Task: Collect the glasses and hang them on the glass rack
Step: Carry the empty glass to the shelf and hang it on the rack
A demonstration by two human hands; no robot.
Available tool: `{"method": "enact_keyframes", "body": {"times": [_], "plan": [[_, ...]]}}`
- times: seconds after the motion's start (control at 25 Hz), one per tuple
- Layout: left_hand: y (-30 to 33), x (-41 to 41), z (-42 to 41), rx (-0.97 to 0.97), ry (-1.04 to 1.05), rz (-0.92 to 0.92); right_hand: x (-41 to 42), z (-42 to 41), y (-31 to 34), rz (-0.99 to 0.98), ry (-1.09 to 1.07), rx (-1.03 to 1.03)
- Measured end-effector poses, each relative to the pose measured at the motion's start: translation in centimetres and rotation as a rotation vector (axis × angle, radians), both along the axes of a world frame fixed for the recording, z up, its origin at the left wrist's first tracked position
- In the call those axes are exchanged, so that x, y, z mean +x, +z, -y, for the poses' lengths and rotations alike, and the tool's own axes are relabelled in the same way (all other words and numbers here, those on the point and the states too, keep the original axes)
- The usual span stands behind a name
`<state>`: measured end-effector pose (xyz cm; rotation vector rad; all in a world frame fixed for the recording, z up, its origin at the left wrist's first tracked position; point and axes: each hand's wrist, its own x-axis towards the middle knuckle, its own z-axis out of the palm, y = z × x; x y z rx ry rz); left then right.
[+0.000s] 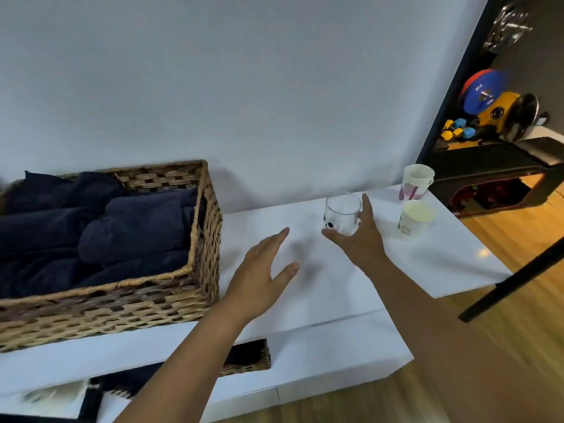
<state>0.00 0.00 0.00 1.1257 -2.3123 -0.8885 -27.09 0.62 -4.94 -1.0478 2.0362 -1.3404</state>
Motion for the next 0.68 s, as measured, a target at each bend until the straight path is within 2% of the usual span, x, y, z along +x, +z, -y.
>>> {"method": "enact_keyframes", "body": {"times": [0.36,0.68], "plan": [[-1.3,-0.2,1.3,0.055,0.029,0.037,-0.5,2.5,-1.2,0.055,-0.114,-0.027],[-0.2,-1.4,-0.4,0.086,0.074,-0.071,2.0,-2.5,0.8,0.051,-0.036,-0.093]]}}
